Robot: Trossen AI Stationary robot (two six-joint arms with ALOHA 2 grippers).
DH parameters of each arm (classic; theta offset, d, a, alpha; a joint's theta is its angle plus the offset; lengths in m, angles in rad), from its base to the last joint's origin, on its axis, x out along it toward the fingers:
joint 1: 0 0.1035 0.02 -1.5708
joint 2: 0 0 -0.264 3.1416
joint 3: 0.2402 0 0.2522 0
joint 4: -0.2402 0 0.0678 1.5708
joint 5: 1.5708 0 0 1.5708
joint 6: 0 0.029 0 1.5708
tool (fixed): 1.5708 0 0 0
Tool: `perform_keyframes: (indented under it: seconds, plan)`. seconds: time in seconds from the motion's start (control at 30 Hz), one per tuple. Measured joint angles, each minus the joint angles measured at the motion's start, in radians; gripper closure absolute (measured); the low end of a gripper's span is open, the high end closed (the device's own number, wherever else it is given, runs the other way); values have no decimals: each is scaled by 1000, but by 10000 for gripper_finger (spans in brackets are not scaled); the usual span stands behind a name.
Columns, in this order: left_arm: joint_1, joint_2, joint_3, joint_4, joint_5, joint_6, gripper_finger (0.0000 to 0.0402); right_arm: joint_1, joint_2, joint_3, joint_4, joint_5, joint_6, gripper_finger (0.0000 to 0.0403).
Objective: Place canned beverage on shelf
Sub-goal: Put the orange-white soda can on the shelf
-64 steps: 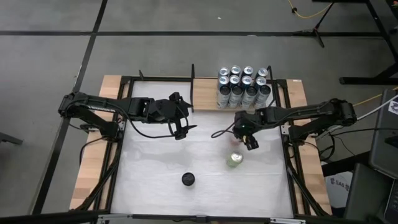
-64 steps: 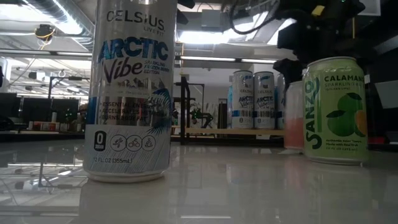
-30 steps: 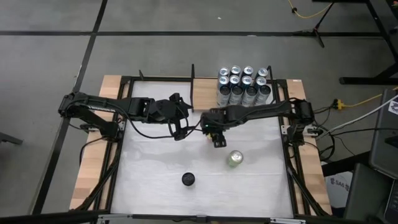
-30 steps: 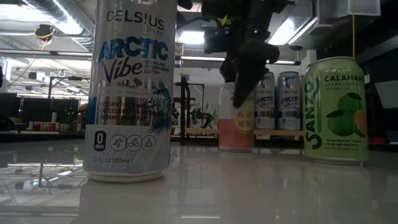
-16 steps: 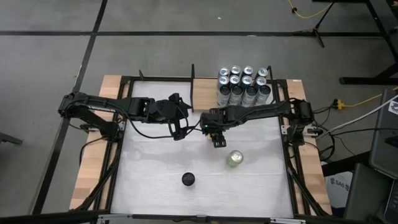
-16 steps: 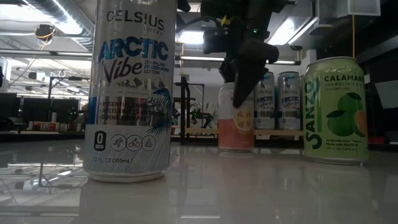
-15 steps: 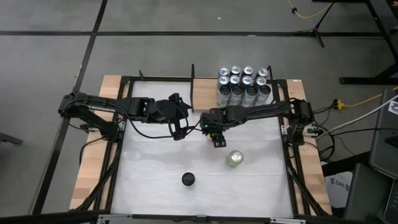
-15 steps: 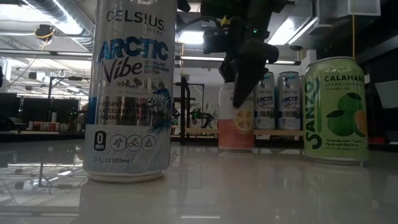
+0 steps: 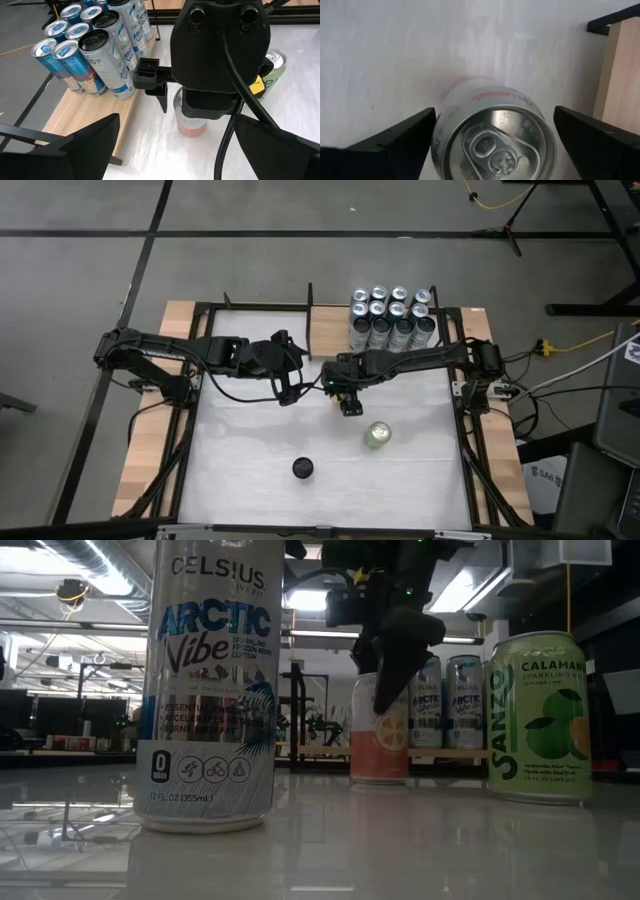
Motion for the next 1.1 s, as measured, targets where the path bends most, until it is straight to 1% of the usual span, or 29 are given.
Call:
perform_keyframes:
  seconds: [0.17,0.27,0.5,0.67,0.83,0.9,0.97,1.1]
  plan:
    - [0,0,0,1,0,0,11,0,-3,0,1,-15,0,26]
    - [0,0,0,1,0,0,11,0,-26,-1,0,-29,-3,31]
    - [0,0,0,1,0,0,11,0,-128,-1,-32,-35,-6,32]
    - [0,0,1,20,0,-5,11,0,-225,-2,-123,-33,1,31]
    - [0,5,2,118,-1,-26,11,0,-343,-5,-228,-34,1,31]
    - [0,14,-1,164,0,-26,11,0,-408,-30,-225,-35,1,31]
    - [0,34,-1,223,0,-26,11,0,-483,-80,-205,-35,1,31]
    - [0,82,0,290,0,-63,11,0,-649,-216,-118,-27,38,31]
